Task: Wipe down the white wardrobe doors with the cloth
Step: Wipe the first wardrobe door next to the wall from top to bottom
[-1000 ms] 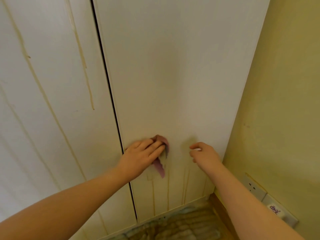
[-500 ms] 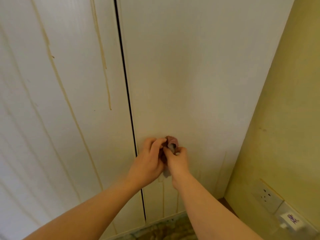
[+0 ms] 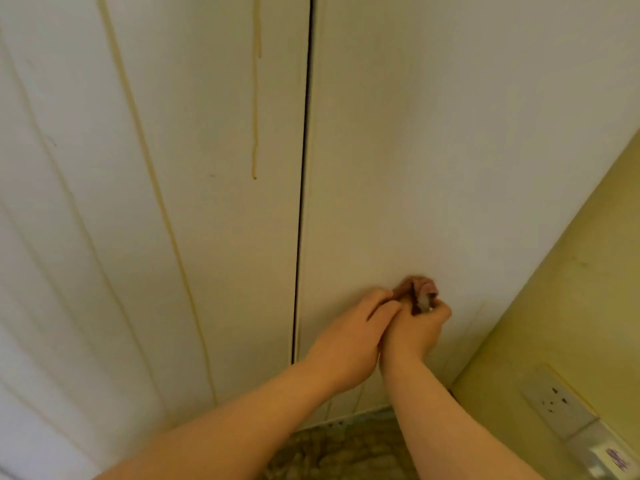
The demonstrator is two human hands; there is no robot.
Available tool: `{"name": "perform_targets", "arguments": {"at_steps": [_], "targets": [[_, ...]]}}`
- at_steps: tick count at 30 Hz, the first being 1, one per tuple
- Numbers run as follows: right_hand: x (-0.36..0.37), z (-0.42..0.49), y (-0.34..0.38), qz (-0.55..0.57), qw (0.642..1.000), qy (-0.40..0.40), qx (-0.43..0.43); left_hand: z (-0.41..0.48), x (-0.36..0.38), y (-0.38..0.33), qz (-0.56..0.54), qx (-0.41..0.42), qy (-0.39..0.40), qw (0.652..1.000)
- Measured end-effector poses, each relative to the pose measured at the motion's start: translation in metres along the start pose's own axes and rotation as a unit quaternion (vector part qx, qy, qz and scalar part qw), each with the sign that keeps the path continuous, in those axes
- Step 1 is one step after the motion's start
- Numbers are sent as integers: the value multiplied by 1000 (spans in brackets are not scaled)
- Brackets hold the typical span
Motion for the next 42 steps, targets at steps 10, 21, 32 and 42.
{"name": "perform_targets", "arguments": {"at_steps": [10,21,32,42], "targets": [[-35,62,31,-51,997,-13,-62,59,43,-20,61,10,100,993],[-28,101,-19,89,977,15,196,70,66,-16,67,-8,201,977],[-28,108,-60,88,925,136,344,73,74,-11,30,-32,224,974],[-36,127,-56,45,957,61,281,68,84,-2,5,-43,211,976]]}}
Point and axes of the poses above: each hand's wrist, its own z-axis towards the middle knuckle, its own x-axis out of the palm, y = z × x, the point moved 6 cm from there along z, towards the middle knuckle, and after that the axes turned 10 degrees about x, right-handed, at the moved point
